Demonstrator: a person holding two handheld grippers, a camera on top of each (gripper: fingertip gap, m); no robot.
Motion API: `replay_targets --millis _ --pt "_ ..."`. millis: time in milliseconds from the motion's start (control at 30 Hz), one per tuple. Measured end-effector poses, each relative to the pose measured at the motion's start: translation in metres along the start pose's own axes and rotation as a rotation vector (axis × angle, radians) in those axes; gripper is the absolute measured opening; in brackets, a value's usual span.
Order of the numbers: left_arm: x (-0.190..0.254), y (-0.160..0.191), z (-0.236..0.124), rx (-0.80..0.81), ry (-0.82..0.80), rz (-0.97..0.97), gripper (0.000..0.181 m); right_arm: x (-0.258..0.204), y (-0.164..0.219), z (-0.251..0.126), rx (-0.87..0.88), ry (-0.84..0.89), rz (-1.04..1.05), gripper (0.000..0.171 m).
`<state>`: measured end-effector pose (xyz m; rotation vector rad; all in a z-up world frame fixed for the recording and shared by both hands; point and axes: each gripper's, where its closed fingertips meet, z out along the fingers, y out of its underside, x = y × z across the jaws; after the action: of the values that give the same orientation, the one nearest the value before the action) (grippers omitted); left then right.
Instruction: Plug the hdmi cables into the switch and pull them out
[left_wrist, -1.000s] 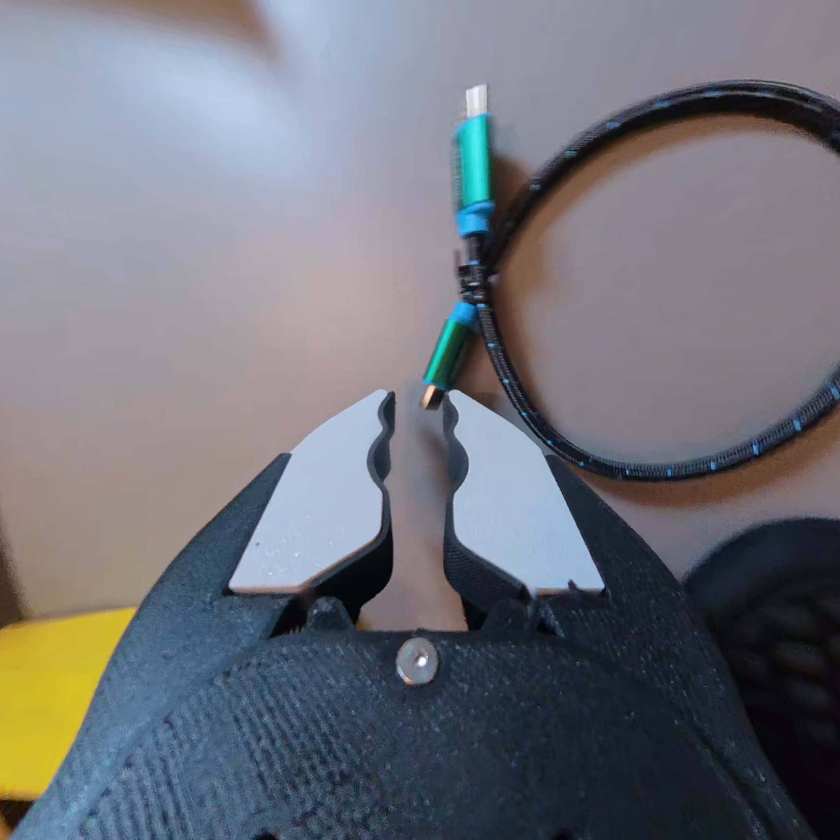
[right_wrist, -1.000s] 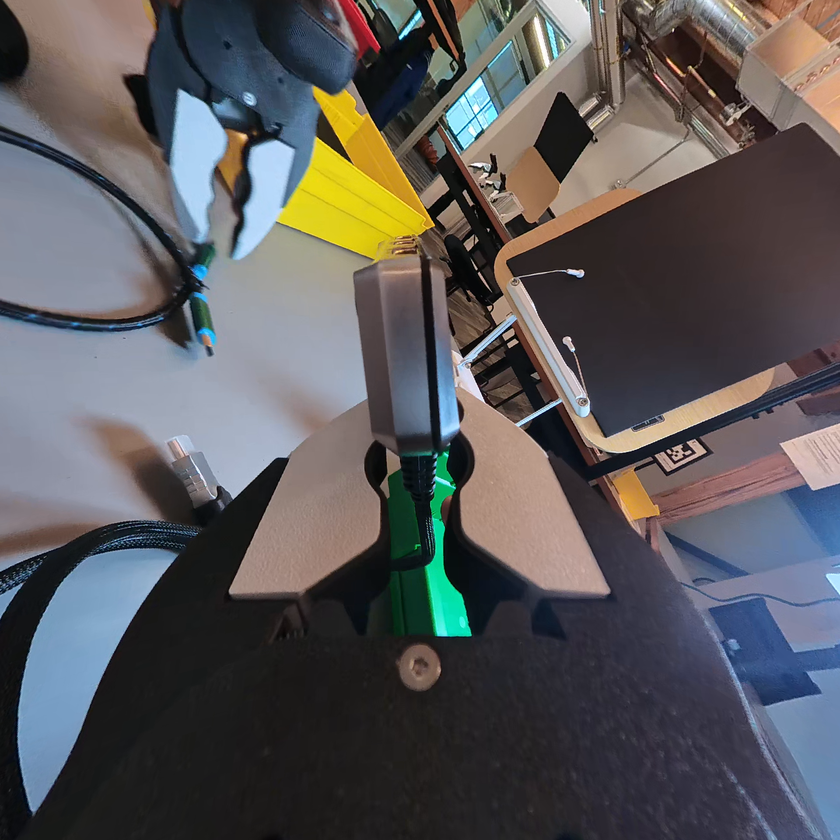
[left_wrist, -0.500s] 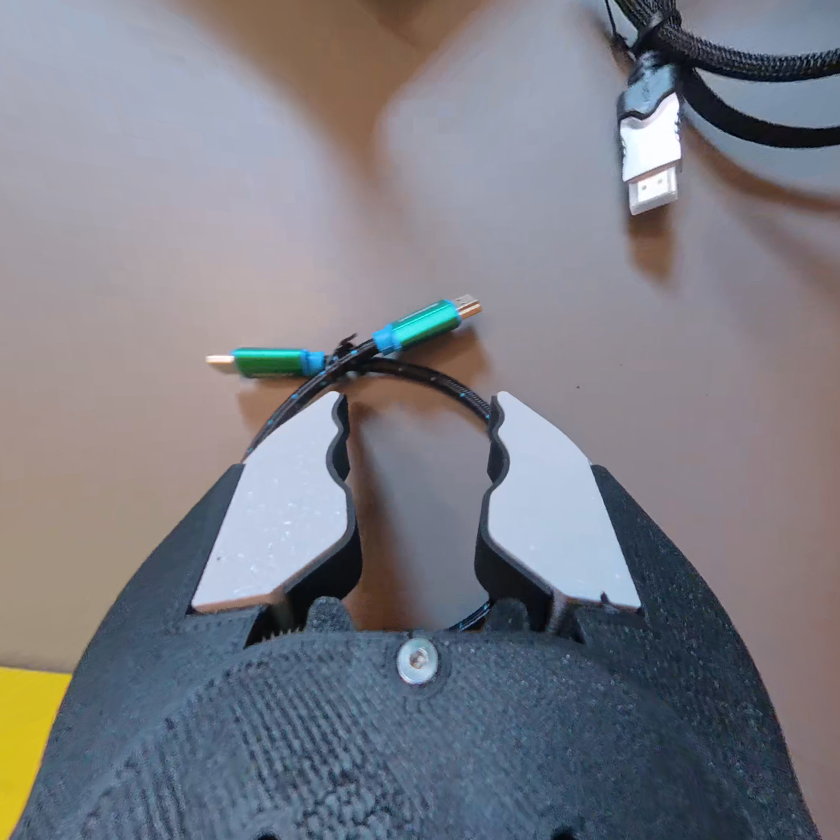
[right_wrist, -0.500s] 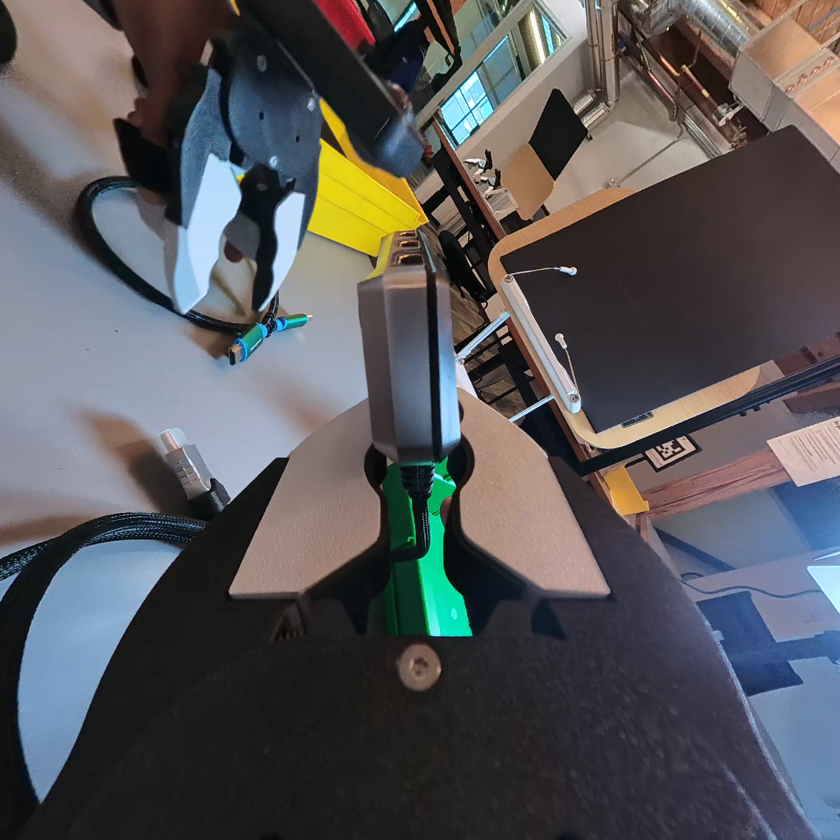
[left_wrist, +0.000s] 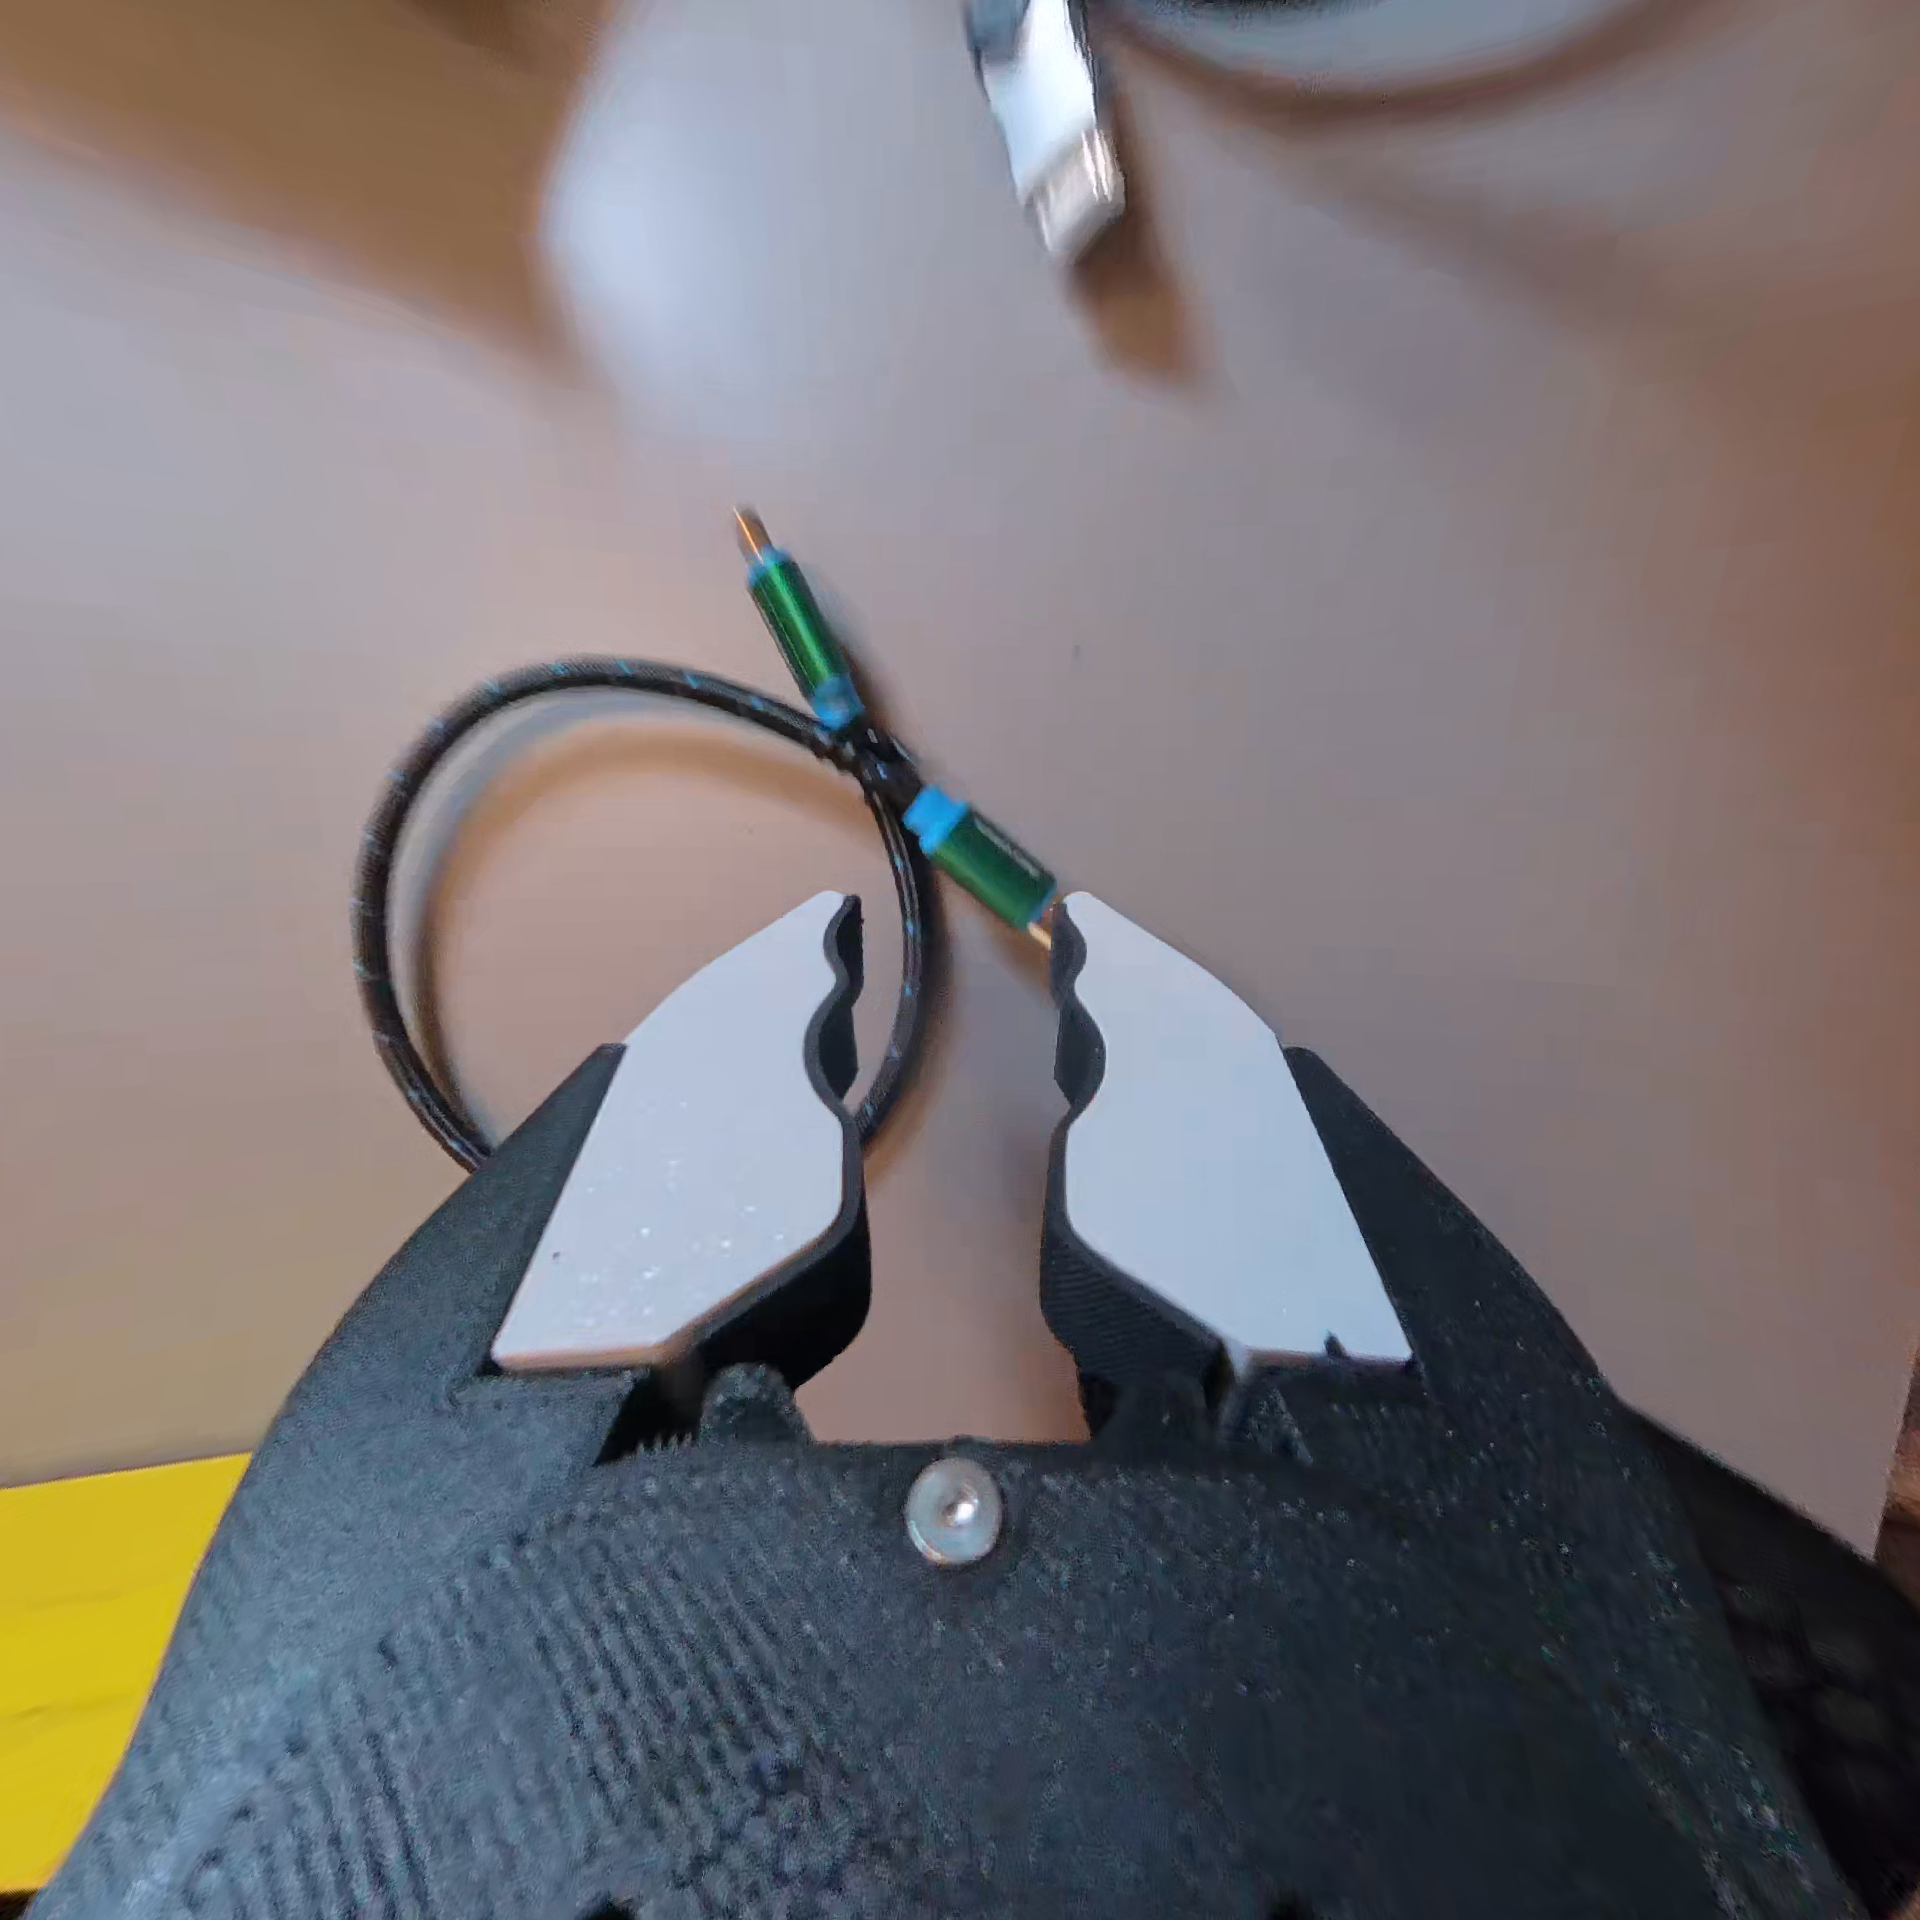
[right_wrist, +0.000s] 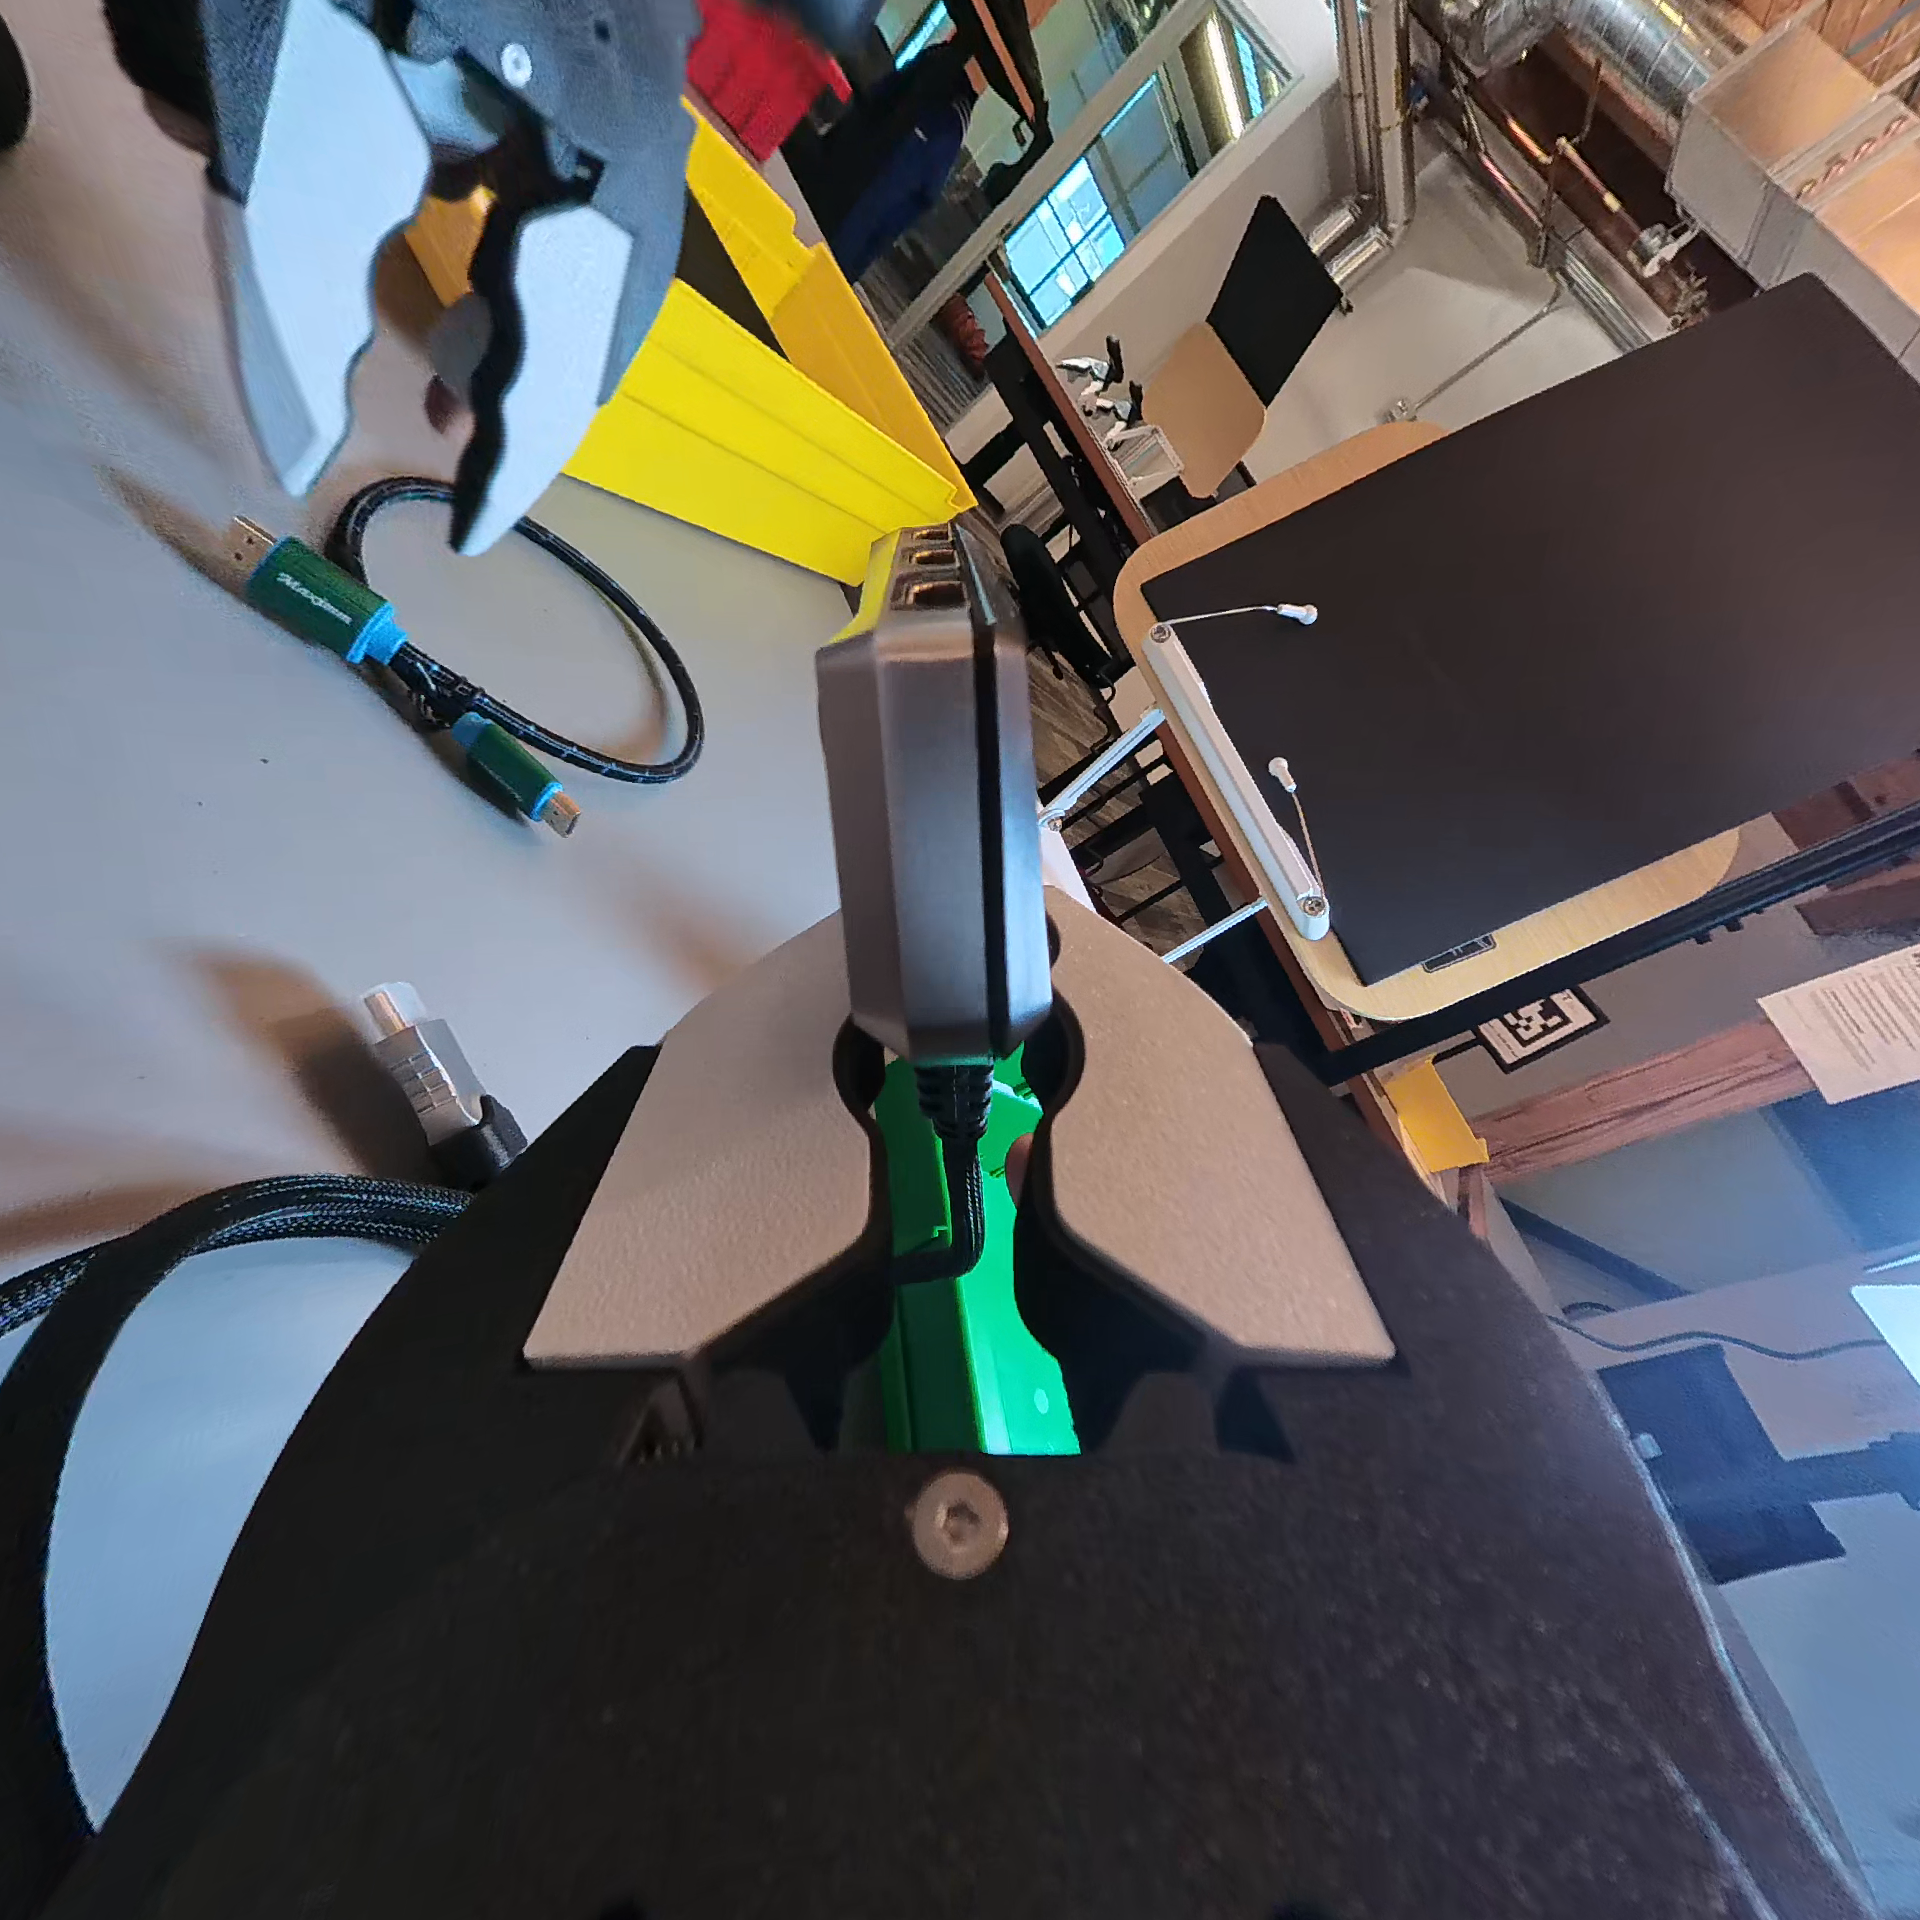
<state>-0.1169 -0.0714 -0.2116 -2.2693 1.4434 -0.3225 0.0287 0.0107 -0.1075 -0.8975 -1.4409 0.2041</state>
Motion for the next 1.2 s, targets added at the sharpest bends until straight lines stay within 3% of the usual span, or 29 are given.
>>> replay_targets --millis 100,233,367,433,567,733,1000,1200 --pt "-0.013 -0.026 -0.004 0.131 -0.047 -0.096 0.034 -0.001 0.001 0.001 -0.004 -0.003 0.003 0.023" --pt "-0.019 -0.023 0.028 0.030 -0.066 -0.169 0.061 -0.001 0.002 0.001 -0.014 0.002 -0.006 0.023" --pt "-0.031 -0.012 0.047 -0.043 -0.131 -0.202 0.047 0.000 0.001 -0.002 -0.009 0.007 -0.009 0.023" --pt "-0.030 -0.018 0.050 0.010 -0.117 -0.202 0.030 0.000 0.001 -0.002 -0.004 0.003 -0.009 0.023" --pt "-0.032 -0.022 0.050 0.043 -0.184 -0.049 0.023 -0.004 0.000 -0.003 0.014 -0.016 -0.024 0.023" --pt "-0.048 -0.042 0.020 0.102 -0.430 0.132 0.015 -0.007 0.004 0.001 -0.029 -0.004 -0.093 0.023" --pt "-0.083 -0.088 -0.061 0.163 -0.897 0.297 0.014 0.011 0.031 0.031 -0.405 0.124 -0.256 0.022" --pt "-0.095 -0.099 -0.077 0.155 -1.187 0.431 0.014 0.013 0.026 0.061 -0.540 0.121 -0.222 0.022"
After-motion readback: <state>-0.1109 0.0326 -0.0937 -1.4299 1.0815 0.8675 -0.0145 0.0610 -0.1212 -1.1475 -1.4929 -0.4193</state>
